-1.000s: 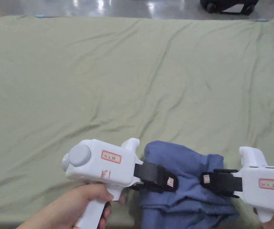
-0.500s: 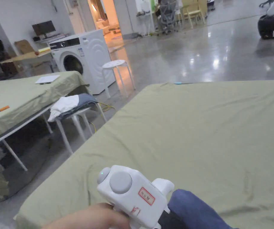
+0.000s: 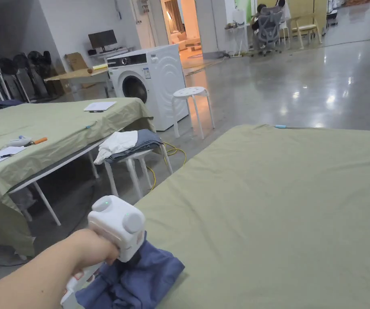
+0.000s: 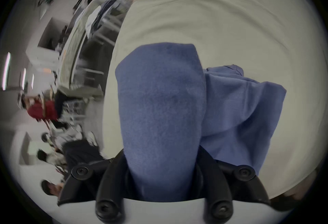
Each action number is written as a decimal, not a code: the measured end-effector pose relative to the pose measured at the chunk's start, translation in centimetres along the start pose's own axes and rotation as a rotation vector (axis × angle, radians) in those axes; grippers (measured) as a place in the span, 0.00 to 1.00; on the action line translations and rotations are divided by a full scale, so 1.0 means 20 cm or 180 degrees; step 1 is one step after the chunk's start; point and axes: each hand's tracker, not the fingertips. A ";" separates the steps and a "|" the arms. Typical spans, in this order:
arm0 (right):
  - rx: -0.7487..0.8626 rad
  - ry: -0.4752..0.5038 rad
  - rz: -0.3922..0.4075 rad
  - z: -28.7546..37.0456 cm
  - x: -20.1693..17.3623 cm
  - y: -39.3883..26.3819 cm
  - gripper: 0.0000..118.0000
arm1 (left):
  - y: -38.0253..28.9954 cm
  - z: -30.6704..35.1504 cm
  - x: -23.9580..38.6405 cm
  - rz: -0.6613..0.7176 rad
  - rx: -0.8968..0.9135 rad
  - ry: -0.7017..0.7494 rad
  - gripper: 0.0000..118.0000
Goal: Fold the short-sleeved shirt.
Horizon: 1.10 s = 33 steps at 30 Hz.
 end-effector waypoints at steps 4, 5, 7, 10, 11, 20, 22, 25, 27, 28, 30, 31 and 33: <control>-0.0032 -0.0045 0.0029 -0.05 0.00 0.02 0.00 | -0.04 -0.01 0.01 -0.0105 0.0120 -0.0052 0.21; -0.0036 -0.0026 0.0029 -0.06 -0.01 0.02 0.00 | -0.08 0.02 0.02 -0.0105 0.0208 0.0054 0.26; -0.0029 0.0047 0.0058 -0.06 -0.03 0.03 0.00 | -0.12 0.09 0.02 -0.0119 0.0413 0.0310 0.64; 0.0043 0.0076 0.0214 -0.03 -0.08 0.04 0.00 | -0.25 0.28 -0.02 0.0117 0.0844 0.0037 0.92; 0.0069 0.0096 0.0241 -0.01 -0.09 0.04 0.00 | -0.30 0.36 -0.01 0.0213 0.1035 0.0002 0.92; 0.0431 -0.0343 0.0684 0.18 -0.11 0.08 0.00 | -0.93 1.13 0.58 0.0923 0.3014 -0.0299 0.00; 0.0556 -0.0502 0.0822 0.23 -0.12 0.08 0.00 | -1.02 1.27 0.79 0.0745 0.3252 -0.0475 0.00; 0.0766 -0.0780 0.0985 0.31 -0.15 0.06 0.00 | -1.12 1.45 1.15 0.0777 0.3691 -0.0839 0.00; 0.0954 -0.0979 0.1036 0.36 -0.16 0.05 0.00 | -1.14 1.53 1.35 0.0759 0.3788 -0.1067 0.00; 0.1045 -0.1045 0.1024 0.38 -0.16 0.06 0.00 | -1.14 1.56 1.44 0.0783 0.3765 -0.1211 0.00; 0.1345 -0.1324 0.1129 0.45 -0.20 0.05 0.00 | -1.16 1.66 1.67 0.0791 0.4038 -0.1446 0.00; 0.1458 -0.1447 0.1171 0.46 -0.16 0.04 0.00 | -1.19 1.70 1.74 0.0846 0.4164 -0.1439 0.00; 0.1641 -0.1623 0.1098 0.54 -0.16 0.02 0.00 | -1.23 1.79 1.90 0.0823 0.4374 -0.1393 0.00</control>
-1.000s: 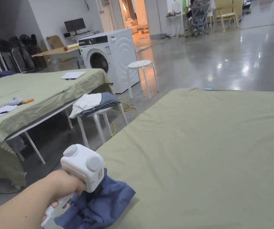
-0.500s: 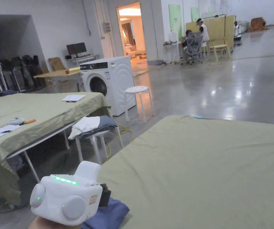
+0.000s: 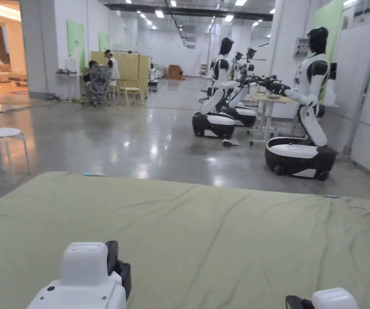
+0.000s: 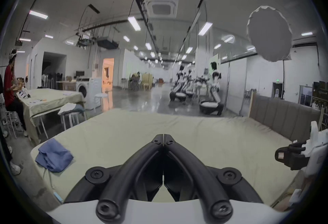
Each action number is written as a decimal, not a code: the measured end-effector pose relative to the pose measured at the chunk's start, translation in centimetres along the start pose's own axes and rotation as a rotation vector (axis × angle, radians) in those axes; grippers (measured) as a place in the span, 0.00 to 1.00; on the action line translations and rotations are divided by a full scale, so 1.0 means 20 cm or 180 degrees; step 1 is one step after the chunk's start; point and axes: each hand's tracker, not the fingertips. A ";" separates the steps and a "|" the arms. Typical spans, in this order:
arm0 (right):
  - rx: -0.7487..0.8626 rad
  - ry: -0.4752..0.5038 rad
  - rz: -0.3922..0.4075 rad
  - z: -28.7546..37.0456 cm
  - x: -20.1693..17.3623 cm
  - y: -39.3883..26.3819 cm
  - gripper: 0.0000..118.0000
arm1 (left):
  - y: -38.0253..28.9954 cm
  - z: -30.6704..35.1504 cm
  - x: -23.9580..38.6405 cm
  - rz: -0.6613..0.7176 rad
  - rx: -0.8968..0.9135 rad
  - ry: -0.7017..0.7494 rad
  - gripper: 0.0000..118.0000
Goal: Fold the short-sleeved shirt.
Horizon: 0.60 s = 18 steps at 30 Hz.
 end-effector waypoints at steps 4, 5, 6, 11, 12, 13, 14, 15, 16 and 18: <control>0.0267 -0.0311 -0.0185 0.13 0.08 0.01 0.00 | 0.04 0.03 0.26 -0.0371 0.0126 -0.0189 0.00; 0.0328 -0.0434 -0.0184 0.16 0.10 0.01 0.00 | 0.05 0.05 0.29 -0.0351 0.0117 -0.0240 0.00; 0.0380 -0.0533 -0.0195 0.17 0.10 0.02 0.00 | 0.06 0.07 0.32 -0.0334 0.0134 -0.0319 0.00; 0.0607 -0.0622 -0.0327 0.25 0.14 0.04 0.00 | 0.10 0.16 0.38 -0.0461 0.0238 -0.0381 0.00; 0.0643 -0.0624 -0.0316 0.26 0.13 0.04 0.00 | 0.11 0.17 0.37 -0.0463 0.0266 -0.0380 0.00; 0.0678 -0.0629 -0.0296 0.27 0.13 0.05 0.00 | 0.12 0.19 0.36 -0.0467 0.0290 -0.0390 0.00; 0.0713 -0.0642 -0.0263 0.29 0.11 0.06 0.00 | 0.14 0.21 0.36 -0.0459 0.0311 -0.0372 0.00; 0.0734 -0.0635 -0.0240 0.29 0.10 0.07 0.00 | 0.15 0.22 0.35 -0.0452 0.0334 -0.0346 0.00; 0.0758 -0.0625 -0.0221 0.30 0.10 0.08 0.00 | 0.17 0.23 0.33 -0.0437 0.0361 -0.0323 0.00; 0.0799 -0.0596 -0.0176 0.32 0.08 0.10 0.00 | 0.19 0.24 0.31 -0.0409 0.0380 -0.0281 0.00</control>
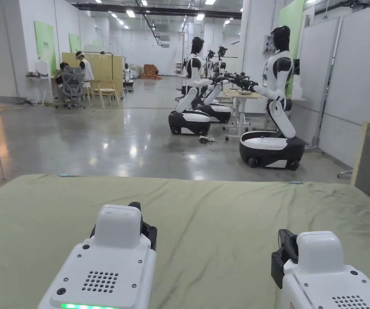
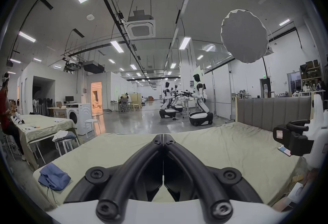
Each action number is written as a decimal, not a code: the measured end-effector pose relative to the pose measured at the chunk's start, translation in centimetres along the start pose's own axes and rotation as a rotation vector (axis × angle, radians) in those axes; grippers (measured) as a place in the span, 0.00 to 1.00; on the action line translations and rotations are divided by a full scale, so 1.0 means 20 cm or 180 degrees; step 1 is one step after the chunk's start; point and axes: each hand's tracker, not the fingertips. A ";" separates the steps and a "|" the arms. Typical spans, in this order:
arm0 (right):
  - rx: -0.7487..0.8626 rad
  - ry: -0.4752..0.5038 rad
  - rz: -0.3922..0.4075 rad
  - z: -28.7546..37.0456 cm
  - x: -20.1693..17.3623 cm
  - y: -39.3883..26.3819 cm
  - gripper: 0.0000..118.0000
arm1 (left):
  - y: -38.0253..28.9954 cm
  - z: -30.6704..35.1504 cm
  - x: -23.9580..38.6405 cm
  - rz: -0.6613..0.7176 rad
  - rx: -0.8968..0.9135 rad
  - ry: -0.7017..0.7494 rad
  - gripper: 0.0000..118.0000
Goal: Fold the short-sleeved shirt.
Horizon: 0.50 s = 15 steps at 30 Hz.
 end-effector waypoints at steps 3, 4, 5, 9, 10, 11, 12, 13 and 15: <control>0.0079 -0.0025 0.0082 0.01 -0.01 0.00 0.12 | 0.01 0.01 -0.05 0.0041 0.0016 0.0071 0.03; 0.0097 -0.0026 0.0097 0.01 -0.02 0.01 0.29 | 0.01 0.02 -0.07 0.0051 0.0023 0.0072 0.14; 0.0097 0.0002 0.0107 0.01 -0.02 0.00 0.57 | 0.01 0.03 -0.09 0.0075 0.0032 0.0038 0.36; 0.0275 0.0122 0.0109 0.01 -0.03 0.00 1.00 | 0.00 0.03 -0.12 0.0179 0.0018 0.0040 0.92; 0.0110 0.0079 0.0007 0.02 -0.04 -0.01 1.00 | -0.01 0.04 -0.12 0.0193 0.0049 0.0059 0.99; 0.0122 0.0096 -0.0031 0.03 -0.06 -0.01 1.00 | -0.01 0.05 -0.12 0.0189 0.0162 0.0091 1.00; 0.0106 0.0109 -0.0035 0.03 -0.04 -0.01 1.00 | -0.01 0.06 -0.12 0.0167 0.0173 0.0114 1.00; 0.0082 0.0099 -0.0030 0.03 -0.05 0.00 1.00 | -0.01 0.05 -0.12 0.0142 0.0158 0.0123 1.00; 0.0054 0.0025 -0.0038 0.04 -0.08 0.02 1.00 | -0.01 0.05 -0.12 0.0100 0.0109 0.0128 1.00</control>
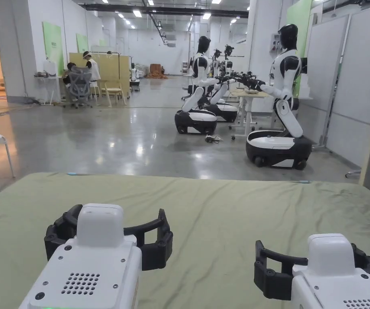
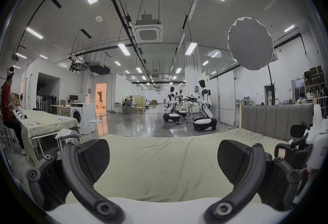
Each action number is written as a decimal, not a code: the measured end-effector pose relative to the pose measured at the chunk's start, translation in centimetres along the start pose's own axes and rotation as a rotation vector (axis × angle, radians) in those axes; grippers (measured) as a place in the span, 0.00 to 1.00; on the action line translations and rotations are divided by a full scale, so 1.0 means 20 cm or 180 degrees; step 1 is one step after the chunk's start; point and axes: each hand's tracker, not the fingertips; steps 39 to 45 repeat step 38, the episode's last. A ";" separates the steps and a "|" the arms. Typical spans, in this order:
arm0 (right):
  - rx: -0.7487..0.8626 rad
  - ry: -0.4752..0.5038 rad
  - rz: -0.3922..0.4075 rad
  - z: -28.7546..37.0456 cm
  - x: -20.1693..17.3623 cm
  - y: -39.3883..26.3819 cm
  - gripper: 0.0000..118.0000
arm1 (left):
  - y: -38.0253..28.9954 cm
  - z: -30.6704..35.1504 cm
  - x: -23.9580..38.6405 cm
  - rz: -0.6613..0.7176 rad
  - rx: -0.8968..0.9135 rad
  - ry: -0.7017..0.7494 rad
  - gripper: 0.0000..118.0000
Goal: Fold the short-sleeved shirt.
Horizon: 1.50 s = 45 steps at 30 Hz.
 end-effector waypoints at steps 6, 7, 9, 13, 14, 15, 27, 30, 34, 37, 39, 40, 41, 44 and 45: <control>0.0102 0.0385 -0.0436 0.01 0.08 0.00 1.00 | -0.01 -0.01 -0.01 0.0045 -0.0060 -0.0024 1.00; 0.0079 0.0296 -0.0436 0.01 0.06 0.01 1.00 | -0.01 0.00 -0.02 0.0036 -0.0059 -0.0016 1.00; -0.0030 -0.0104 -0.0323 0.00 0.03 0.02 1.00 | 0.00 0.00 -0.02 0.0007 -0.0045 0.0017 1.00; -0.0030 -0.0019 -0.0232 0.02 0.03 0.01 1.00 | 0.00 0.00 -0.05 0.0055 -0.0064 0.0024 1.00; -0.0004 -0.0024 -0.0237 0.03 0.03 0.01 1.00 | 0.00 0.00 -0.06 0.0093 -0.0065 0.0019 1.00; 0.0030 -0.0062 -0.0266 0.05 0.02 0.01 1.00 | 0.00 0.00 -0.07 0.0122 -0.0070 0.0016 1.00; 0.0015 -0.0061 -0.0443 0.13 0.07 0.04 1.00 | 0.00 0.02 -0.09 0.0122 -0.0009 -0.0072 1.00; 0.0085 -0.0142 -0.0325 0.13 0.07 0.03 1.00 | -0.01 0.01 -0.08 0.0070 -0.0026 -0.0076 1.00; 0.0106 -0.0218 -0.0138 0.12 0.05 0.02 1.00 | -0.01 0.01 -0.08 0.0062 -0.0037 -0.0077 1.00; 0.0052 -0.0184 -0.0201 0.10 0.05 0.02 1.00 | -0.02 0.00 -0.08 0.0078 -0.0048 -0.0076 1.00; 0.0030 -0.0143 -0.0290 0.10 0.06 0.02 1.00 | -0.02 0.00 -0.09 0.0081 -0.0047 -0.0073 1.00; 0.0030 -0.0143 -0.0290 0.10 0.06 0.02 1.00 | -0.02 0.00 -0.09 0.0081 -0.0047 -0.0073 1.00; 0.0030 -0.0143 -0.0290 0.10 0.06 0.02 1.00 | -0.02 0.00 -0.09 0.0081 -0.0047 -0.0073 1.00; 0.0030 -0.0143 -0.0290 0.10 0.06 0.02 1.00 | -0.02 0.00 -0.09 0.0081 -0.0047 -0.0073 1.00; 0.0030 -0.0143 -0.0290 0.10 0.06 0.02 1.00 | -0.02 0.00 -0.09 0.0081 -0.0047 -0.0073 1.00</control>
